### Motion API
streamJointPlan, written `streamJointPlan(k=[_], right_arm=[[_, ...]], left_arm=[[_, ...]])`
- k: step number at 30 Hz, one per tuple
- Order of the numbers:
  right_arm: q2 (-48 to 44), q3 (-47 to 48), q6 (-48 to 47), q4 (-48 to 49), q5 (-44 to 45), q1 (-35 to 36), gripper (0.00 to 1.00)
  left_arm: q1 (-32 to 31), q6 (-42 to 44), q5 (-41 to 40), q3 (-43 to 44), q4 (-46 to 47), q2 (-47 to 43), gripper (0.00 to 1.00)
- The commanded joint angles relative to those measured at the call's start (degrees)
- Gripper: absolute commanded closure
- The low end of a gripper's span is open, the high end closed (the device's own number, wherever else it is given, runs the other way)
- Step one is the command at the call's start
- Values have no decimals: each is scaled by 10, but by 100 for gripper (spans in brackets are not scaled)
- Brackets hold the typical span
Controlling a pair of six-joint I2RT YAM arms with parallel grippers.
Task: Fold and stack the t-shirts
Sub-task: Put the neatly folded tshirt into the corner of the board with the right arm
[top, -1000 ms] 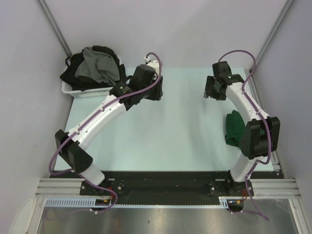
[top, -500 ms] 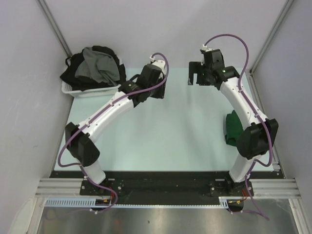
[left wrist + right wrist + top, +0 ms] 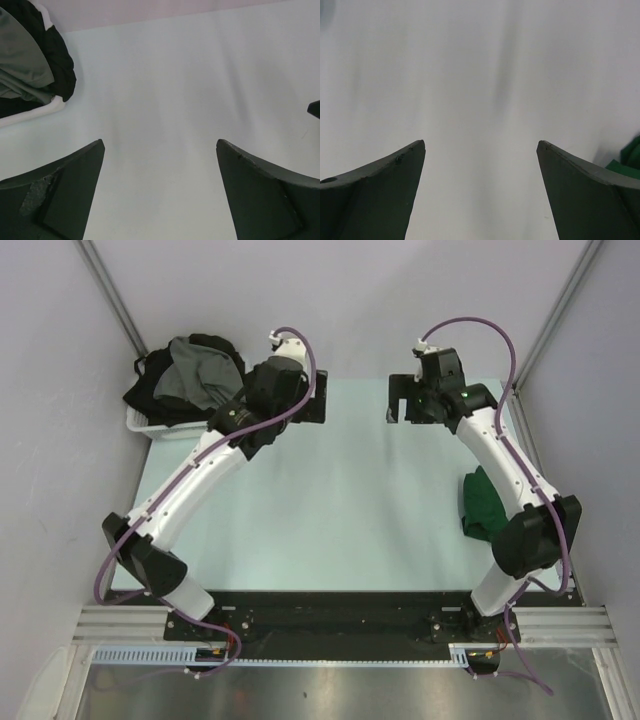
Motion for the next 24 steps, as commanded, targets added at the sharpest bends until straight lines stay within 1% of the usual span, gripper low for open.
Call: streamJointPlan(k=[1,5,9,11,12,13,16,24], right_arm=[[-54,-29,-2,27,12,4,0],[-69,-44,-8,35,33,4,0],[-69,-29,-21,38,35,11,0],[-67,-19,-30,43,37,16,0],[-67,-16,-34,44,39,17,0],[-63,-13,-37,45,39,22,0],[-54,-2,-41,45,49,29,0],[-62,-3,-72,72,61,52,0]], left_arm=[[1,12,-23,-1,22,-50,0],[1,2,-26,-6,23,-56,0],[1,-11,-43,-33,31,-79,1],[1,-9,-46,-61,72,-102,1],[1,-7,-47,-94,91,-114,1],[1,-5,-47,-110,127,-142,0],[1,8,-52,-159,169,-179,0],[1,19,-66,-165,143,-182,1]])
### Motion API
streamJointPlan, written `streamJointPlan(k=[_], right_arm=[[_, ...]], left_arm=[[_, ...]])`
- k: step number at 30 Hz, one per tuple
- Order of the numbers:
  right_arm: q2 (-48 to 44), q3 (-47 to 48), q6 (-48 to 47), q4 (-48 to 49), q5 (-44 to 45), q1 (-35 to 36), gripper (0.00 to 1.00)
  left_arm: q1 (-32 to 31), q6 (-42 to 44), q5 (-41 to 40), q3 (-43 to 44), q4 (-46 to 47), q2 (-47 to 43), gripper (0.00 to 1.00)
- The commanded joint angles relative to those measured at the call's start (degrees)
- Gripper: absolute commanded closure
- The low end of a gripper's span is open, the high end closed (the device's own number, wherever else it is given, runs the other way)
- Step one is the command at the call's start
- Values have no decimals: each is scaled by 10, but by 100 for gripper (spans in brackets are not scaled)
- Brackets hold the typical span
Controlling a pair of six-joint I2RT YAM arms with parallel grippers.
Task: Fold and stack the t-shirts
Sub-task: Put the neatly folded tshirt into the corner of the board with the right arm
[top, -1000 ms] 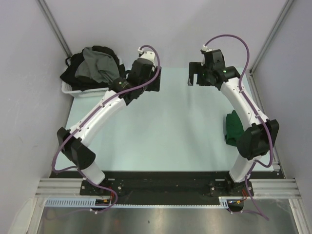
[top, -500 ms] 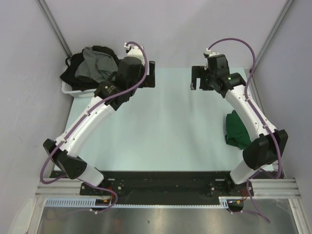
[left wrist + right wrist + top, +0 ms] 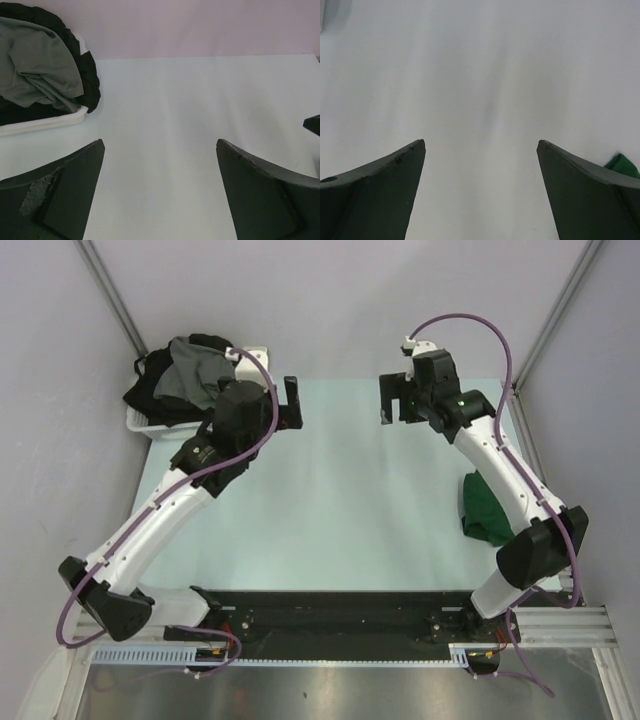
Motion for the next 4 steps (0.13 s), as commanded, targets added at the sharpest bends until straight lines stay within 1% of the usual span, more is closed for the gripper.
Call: streamJointPlan(k=[1,4], right_arm=[[-15,23,-26,37,15,9,0],[-10,26,-22,34,29,12,0]], left_arm=[[1,13,-13,2,15,-10,0],[1,18,-14,0,18,-11,1]])
